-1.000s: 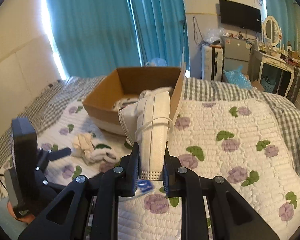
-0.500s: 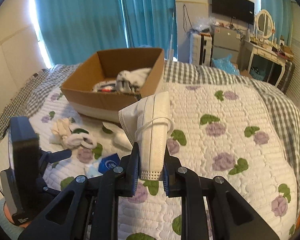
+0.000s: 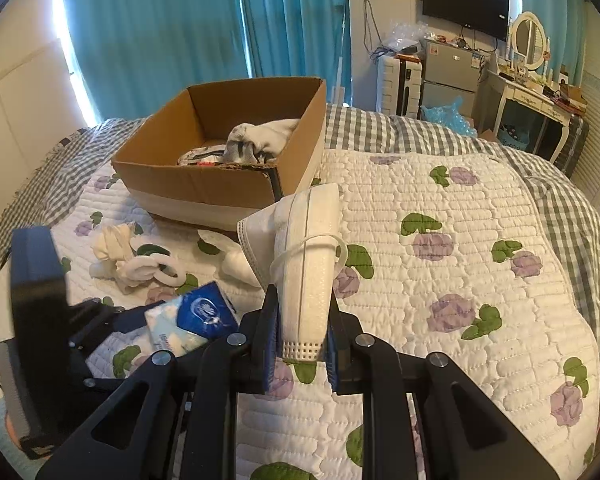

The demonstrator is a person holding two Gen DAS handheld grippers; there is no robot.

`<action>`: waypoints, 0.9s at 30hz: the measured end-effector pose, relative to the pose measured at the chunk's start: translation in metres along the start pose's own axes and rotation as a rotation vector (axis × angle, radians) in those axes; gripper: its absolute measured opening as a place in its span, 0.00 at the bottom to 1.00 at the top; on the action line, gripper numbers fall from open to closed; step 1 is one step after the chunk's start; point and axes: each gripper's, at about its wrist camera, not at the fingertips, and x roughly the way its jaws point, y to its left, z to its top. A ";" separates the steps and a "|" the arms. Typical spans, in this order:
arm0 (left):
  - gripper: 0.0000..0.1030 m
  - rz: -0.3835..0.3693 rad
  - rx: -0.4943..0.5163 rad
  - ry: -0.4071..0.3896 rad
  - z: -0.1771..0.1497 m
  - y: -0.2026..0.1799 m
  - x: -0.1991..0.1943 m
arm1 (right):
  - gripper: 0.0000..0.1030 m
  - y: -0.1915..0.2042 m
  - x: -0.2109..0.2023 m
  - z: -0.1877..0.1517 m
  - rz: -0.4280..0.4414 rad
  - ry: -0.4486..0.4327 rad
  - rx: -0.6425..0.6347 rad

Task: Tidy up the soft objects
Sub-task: 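Grasp the blue tissue packet with the left gripper while the right gripper holds the mask, then carry the packet and mask over the box and release both inside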

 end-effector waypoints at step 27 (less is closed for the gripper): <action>0.57 0.105 -0.094 -0.360 0.037 0.060 -0.161 | 0.18 0.083 -0.114 0.045 0.036 -0.214 -0.146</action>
